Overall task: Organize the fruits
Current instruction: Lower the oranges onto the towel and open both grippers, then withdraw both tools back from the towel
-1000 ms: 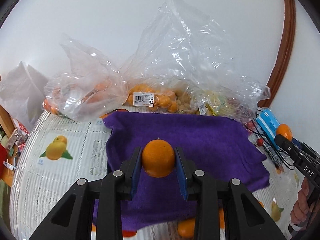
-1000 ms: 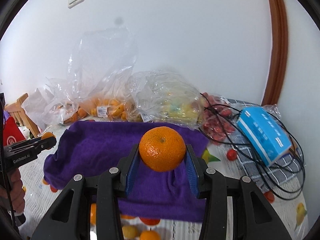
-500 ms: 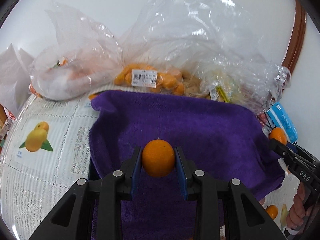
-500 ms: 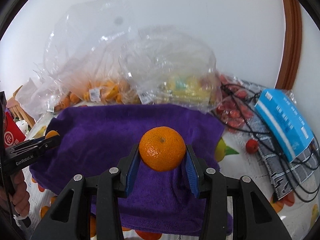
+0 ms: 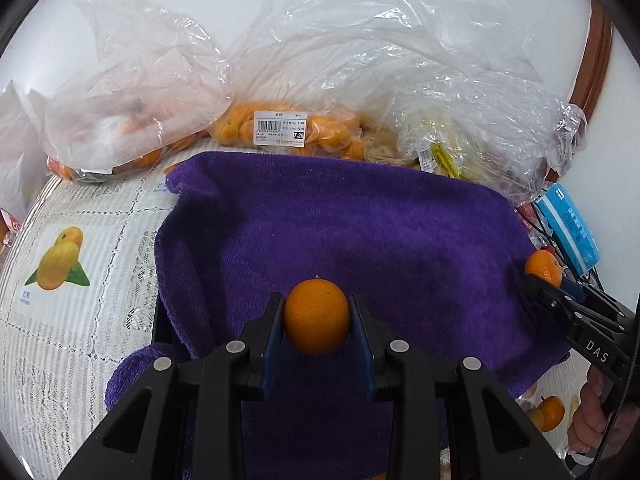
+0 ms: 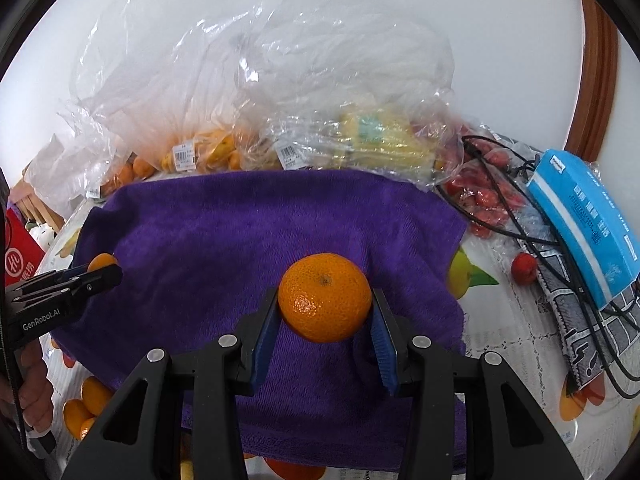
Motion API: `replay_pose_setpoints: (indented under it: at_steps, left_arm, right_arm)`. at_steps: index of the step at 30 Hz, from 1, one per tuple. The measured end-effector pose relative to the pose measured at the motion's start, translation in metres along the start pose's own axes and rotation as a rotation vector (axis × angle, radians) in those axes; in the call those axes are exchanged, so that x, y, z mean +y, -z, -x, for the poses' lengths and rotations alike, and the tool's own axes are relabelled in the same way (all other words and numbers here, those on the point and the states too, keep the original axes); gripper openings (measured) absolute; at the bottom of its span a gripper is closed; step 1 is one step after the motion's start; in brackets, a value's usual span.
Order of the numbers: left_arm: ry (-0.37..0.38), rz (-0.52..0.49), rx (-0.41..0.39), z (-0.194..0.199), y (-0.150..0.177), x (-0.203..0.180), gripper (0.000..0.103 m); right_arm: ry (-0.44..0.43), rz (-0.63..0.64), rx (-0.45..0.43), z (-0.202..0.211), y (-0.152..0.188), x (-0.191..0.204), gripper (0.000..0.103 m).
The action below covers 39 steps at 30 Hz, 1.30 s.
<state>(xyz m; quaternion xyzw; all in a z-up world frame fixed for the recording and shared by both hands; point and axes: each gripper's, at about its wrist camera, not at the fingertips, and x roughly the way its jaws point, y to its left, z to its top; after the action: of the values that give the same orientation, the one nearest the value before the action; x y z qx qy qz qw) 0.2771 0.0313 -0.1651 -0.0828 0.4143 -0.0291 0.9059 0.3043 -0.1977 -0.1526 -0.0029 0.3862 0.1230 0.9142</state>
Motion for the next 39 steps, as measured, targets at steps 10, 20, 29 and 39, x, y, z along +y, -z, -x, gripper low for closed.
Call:
replay_pose_setpoints:
  at_steps: [10,20,29,39]
  left_arm:
    - [0.002,0.004,0.035,-0.005,-0.002,0.001,0.031]
    - [0.018,0.01,0.011,0.011,-0.008,-0.003,0.038]
    - [0.049,-0.011,-0.044,0.063,0.006,-0.014,0.057]
    - [0.029,-0.045,-0.115,0.137,0.041,-0.02,0.057]
  right_arm:
    - [-0.009,0.003,0.023,-0.005,0.002,0.002,0.044]
    - [-0.023,0.021,-0.023,0.01,0.001,0.006,0.063]
    - [0.038,0.022,-0.137,0.058,0.002,0.021,0.07]
    - [0.088,-0.031,-0.149,0.123,0.042,0.03,0.073]
